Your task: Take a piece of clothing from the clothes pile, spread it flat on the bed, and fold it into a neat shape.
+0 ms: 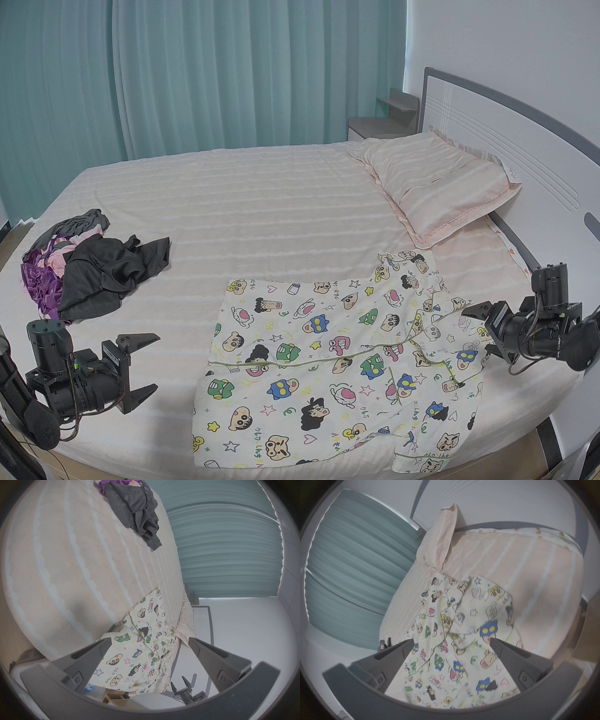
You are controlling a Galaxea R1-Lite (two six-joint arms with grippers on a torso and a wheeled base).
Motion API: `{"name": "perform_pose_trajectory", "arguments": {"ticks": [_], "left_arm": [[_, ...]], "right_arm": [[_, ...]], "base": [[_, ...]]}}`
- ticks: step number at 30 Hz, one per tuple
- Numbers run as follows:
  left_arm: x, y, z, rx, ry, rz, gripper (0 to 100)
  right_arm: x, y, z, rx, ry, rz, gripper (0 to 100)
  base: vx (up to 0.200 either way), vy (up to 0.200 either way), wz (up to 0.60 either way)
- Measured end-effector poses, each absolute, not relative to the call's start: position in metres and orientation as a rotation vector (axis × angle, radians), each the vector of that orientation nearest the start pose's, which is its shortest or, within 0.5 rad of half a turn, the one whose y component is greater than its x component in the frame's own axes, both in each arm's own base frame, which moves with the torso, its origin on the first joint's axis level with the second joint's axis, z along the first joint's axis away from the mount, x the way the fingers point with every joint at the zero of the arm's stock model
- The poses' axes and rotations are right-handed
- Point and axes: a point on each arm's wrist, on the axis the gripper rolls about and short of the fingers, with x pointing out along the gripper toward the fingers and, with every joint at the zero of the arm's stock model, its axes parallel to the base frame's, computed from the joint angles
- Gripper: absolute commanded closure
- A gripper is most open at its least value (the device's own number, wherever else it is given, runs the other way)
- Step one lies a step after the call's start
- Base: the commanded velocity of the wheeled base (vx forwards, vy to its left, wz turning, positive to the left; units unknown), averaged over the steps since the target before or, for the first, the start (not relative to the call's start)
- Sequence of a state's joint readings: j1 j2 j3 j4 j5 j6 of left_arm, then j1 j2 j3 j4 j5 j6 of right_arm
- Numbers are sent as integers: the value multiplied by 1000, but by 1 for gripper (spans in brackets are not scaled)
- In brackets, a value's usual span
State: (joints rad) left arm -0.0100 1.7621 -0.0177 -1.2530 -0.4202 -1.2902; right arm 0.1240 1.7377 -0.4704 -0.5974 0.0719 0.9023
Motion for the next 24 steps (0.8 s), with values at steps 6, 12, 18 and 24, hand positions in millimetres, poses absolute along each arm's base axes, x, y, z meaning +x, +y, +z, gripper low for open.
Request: {"name": "perform_pose_trajectory", "arguments": {"ticks": [6, 12, 18, 24], "left_arm": [[190, -11, 62, -1343, 696, -49, 0], [190, -11, 61, -1344, 698, -43, 0], [191, -11, 60, -1342, 703, -42, 0], [191, -14, 60, -1332, 704, -60, 0]], "right_arm": [[236, 40, 84, 900, 643, -67, 0], [236, 42, 73, 918, 567, -13, 0], [227, 43, 54, 921, 581, -1, 0], [218, 44, 44, 923, 626, 14, 0]], "base": [[0, 200, 0], [0, 200, 0], [0, 33, 0], [0, 0, 0]]}}
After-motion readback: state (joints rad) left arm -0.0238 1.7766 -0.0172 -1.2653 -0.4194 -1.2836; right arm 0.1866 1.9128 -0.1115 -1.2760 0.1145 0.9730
